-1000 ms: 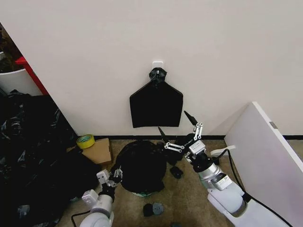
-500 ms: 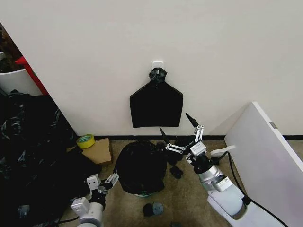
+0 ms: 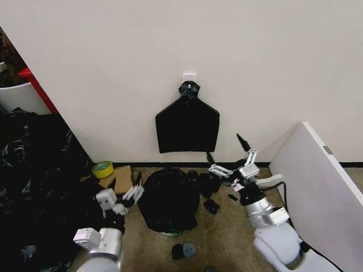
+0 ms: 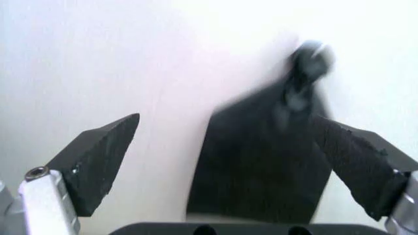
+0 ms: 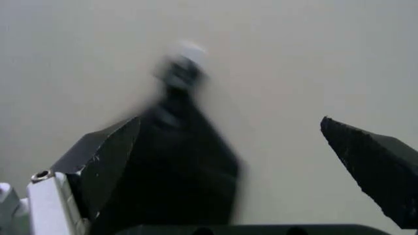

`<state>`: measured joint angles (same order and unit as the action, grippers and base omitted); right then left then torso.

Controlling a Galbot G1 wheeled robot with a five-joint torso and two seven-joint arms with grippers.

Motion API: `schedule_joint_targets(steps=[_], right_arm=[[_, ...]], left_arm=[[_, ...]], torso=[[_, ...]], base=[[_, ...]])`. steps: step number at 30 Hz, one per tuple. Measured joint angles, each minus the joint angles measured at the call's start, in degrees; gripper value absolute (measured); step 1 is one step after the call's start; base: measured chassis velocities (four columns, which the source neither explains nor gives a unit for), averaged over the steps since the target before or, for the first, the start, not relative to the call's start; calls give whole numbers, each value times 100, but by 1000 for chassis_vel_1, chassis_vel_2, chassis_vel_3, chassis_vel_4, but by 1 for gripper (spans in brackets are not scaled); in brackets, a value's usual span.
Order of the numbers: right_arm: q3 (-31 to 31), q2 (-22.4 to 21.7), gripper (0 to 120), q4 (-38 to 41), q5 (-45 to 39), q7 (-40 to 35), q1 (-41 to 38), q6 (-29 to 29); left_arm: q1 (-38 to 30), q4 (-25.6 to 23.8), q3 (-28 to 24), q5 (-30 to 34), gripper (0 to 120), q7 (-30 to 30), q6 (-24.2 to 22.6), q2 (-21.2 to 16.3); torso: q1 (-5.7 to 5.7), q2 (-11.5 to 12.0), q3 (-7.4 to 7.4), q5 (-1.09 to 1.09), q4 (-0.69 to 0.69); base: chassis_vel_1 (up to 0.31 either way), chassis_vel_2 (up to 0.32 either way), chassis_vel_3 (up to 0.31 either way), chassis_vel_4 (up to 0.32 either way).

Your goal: Place the garbage bag over the trash bin.

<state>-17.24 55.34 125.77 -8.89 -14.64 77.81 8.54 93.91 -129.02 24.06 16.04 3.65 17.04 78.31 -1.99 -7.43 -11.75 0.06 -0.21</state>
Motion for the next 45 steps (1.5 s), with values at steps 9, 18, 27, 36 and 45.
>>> schedule_joint_targets(steps=[9, 18, 27, 36, 45], right_arm=[[-1281, 800, 100, -294, -156, 27, 268, -246], [-1717, 1240, 100, -467, -315, 640, 595, 326], [-1958, 1393, 100, -579, -308, 630, 689, 293], [-2211, 1332, 100, -836, -1204, 1199, 656, 323], [-2437, 1304, 100, -1122, -1152, 2045, 608, 882]], left_arm=[[-15, -173, 567, -844, 100, -690, 73, 972], [-15, -631, 833, -265, 100, -564, -740, 923], [63, -644, 1042, 177, 100, -241, -1521, -66], [-150, -629, 1609, 1165, 100, -384, -1947, -331], [-131, -558, 1678, 1149, 100, -410, -1874, -408]], torso=[[-1, 1, 0, 1, 2], [-1, 1, 0, -2, 2], [-1, 1, -1, -3, 2], [0, 1, 0, -3, 2], [-1, 1, 0, -2, 2]], base=[[0, 0, 0, 0], [0, 0, 0, 0], [0, 0, 0, 0], [0, 0, 0, 0], [0, 0, 0, 0]])
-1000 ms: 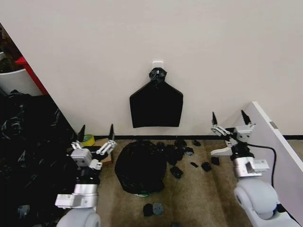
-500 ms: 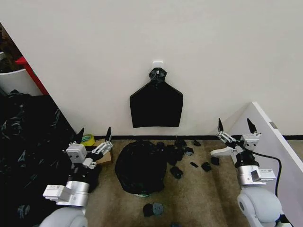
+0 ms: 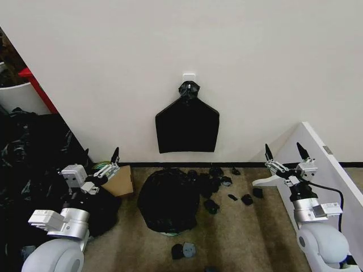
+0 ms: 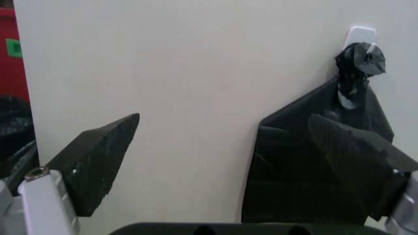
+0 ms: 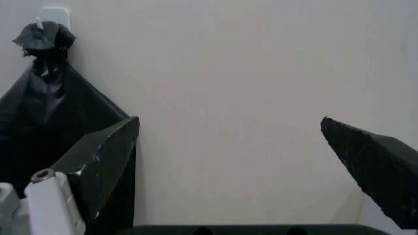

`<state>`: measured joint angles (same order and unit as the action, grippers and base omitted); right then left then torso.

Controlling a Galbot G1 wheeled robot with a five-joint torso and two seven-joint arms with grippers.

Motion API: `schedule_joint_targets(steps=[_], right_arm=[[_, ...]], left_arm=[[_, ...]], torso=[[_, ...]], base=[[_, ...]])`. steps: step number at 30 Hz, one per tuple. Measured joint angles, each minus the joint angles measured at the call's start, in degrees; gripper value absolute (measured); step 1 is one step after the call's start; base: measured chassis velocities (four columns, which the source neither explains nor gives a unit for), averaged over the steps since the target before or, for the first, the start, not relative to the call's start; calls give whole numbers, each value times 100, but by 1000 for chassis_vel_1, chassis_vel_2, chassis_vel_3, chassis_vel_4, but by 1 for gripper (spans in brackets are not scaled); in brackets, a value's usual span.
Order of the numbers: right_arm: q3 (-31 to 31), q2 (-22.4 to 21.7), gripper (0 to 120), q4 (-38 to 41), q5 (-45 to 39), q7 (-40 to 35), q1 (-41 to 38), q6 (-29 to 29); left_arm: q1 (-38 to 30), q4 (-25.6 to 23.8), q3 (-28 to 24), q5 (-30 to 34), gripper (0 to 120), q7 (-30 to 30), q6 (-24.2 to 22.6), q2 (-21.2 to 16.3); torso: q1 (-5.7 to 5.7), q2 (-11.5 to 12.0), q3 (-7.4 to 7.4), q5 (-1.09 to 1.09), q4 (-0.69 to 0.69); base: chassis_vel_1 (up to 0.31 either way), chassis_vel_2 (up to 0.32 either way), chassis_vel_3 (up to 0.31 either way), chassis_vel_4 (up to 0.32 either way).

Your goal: Place the garbage bag over the trash bin.

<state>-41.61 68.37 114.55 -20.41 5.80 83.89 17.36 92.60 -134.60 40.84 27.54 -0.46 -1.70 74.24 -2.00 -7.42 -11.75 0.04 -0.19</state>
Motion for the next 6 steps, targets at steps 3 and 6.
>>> schedule_joint_targets(steps=[3, 6], right_arm=[[-12, 35, 100, 12, 0, 15, 6, 4], [-83, 137, 100, 112, 29, -69, 9, -140]], left_arm=[[3, 3, -45, -101, 100, 0, 32, 68], [-65, -1, -152, -381, 100, -5, 103, 256]], torso=[[0, 0, 0, 1, 0], [0, 0, 0, 1, 0]], base=[[0, 0, 0, 0], [0, 0, 0, 0]])
